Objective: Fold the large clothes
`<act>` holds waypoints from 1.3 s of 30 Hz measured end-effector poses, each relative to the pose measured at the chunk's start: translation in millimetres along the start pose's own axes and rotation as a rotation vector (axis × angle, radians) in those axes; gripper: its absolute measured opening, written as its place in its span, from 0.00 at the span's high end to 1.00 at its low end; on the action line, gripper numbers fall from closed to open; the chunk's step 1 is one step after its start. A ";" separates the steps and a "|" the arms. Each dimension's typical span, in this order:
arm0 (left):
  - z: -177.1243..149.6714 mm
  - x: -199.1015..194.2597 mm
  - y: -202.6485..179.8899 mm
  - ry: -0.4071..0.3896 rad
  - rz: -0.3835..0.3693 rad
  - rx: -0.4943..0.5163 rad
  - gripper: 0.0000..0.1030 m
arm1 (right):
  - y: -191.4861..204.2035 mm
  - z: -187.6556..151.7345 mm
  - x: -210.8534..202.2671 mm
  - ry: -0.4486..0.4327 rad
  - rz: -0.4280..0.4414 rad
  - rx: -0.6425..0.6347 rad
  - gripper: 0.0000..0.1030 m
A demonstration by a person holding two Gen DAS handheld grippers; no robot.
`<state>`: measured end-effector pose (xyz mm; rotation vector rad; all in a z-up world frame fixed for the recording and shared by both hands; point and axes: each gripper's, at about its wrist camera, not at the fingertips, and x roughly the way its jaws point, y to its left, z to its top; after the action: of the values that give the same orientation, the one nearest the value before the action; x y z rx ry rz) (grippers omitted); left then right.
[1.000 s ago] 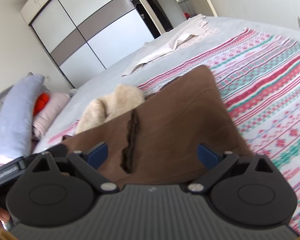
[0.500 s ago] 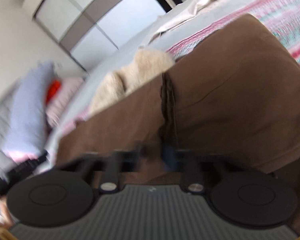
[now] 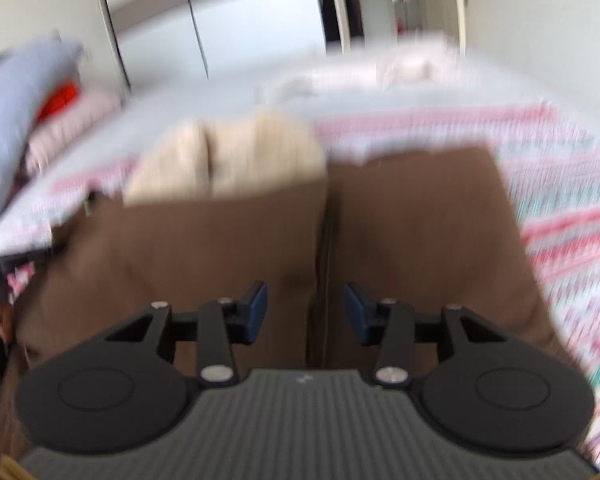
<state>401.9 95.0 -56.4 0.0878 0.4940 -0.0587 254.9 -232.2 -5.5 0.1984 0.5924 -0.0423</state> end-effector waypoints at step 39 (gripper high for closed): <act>-93.9 -288.5 78.2 0.200 -0.223 -0.098 0.00 | -92.3 -90.7 -227.4 0.030 0.008 0.065 0.00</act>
<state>110.2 192.1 3.9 -0.0591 0.7042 -0.2459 7.4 -308.7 31.9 0.2649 0.6204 -0.0506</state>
